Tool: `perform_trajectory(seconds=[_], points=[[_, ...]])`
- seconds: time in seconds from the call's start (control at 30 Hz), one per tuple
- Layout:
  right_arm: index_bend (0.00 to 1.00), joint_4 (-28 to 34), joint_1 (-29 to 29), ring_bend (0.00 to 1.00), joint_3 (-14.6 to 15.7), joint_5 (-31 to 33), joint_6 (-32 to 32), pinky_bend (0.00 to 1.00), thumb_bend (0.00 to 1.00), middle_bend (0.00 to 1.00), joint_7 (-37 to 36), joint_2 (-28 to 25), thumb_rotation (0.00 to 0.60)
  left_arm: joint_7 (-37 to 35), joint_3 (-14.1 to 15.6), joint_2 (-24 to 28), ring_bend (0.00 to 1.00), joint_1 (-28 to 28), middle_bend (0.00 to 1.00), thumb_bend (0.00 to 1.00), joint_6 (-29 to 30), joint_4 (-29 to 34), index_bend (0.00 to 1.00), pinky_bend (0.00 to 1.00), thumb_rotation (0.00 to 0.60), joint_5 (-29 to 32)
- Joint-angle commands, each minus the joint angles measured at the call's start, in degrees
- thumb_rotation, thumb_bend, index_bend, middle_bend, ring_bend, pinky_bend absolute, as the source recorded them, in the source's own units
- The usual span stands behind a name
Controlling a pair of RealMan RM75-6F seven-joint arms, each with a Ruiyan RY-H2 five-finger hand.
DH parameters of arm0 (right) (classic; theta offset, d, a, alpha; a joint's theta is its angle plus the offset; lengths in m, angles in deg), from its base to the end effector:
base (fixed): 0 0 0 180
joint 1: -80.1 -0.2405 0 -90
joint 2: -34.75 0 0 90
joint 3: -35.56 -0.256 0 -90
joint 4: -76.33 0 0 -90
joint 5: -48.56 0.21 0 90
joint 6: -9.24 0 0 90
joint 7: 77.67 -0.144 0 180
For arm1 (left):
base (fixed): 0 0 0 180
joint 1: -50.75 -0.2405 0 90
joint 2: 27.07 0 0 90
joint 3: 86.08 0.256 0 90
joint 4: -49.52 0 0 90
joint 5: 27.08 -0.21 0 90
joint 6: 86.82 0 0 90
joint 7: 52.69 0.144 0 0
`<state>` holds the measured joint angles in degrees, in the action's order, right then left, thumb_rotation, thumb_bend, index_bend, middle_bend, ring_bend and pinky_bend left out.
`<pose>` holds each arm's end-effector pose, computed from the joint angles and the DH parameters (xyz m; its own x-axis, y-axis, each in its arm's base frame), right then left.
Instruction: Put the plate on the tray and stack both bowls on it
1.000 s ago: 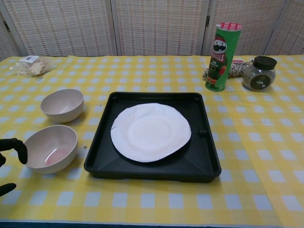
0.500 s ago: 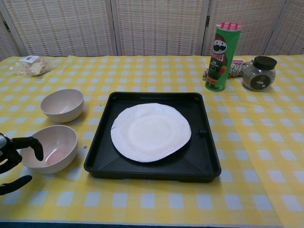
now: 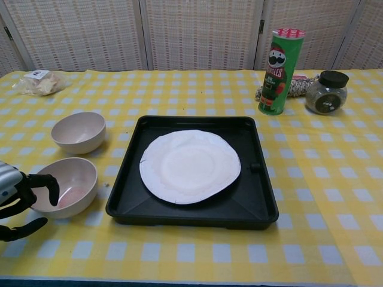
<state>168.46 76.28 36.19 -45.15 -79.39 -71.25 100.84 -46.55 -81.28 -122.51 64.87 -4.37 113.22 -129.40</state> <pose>-0.2951 -0.1613 0.1412 0.4743 0.0042 0.8803 -0.8731 -0.1262 0.4710 -0.2682 0.1919 -0.0194 0.5037 0.0522 0.8623 0.7734 -0.4719 -0.4233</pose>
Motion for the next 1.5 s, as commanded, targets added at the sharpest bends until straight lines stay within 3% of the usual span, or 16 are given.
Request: perform_trajectory(seconds=[0.03, 0.7, 1.1, 1.5], points=[[0.0, 0.0, 0.0, 0.0, -0.1, 0.1, 0.1, 0.0, 0.23, 0.0, 0.0, 0.0, 0.6, -0.4, 0.0, 0.0, 1.0, 0.3, 1.0, 0.41, -0.2, 0.0, 0.56, 1.0, 0.6, 0.1], [0.0, 0.1, 0.1, 0.0, -0.3, 0.0, 1.0, 0.0, 0.23, 0.0, 1.2, 0.4, 0.6, 0.2, 0.5, -0.6, 1.0, 1.6, 1.0, 0.47, 3.4, 1.1, 0.58, 1.0, 0.6, -2.1], [0.0, 0.2, 0.3, 0.0, -0.3, -0.5, 0.7, 0.0, 0.23, 0.0, 0.8, 0.2, 0.6, 1.7, -1.6, -0.5, 1.0, 2.3, 1.0, 0.47, 7.6, 5.7, 0.58, 1.0, 0.6, -3.3], [0.0, 0.4, 0.7, 0.0, -0.3, -0.8, 0.1, 0.0, 0.23, 0.0, -0.3, -0.4, 0.6, 5.8, -5.7, -7.2, 1.0, 6.3, 1.0, 0.47, 2.4, 7.2, 0.58, 1.0, 0.6, -0.6]])
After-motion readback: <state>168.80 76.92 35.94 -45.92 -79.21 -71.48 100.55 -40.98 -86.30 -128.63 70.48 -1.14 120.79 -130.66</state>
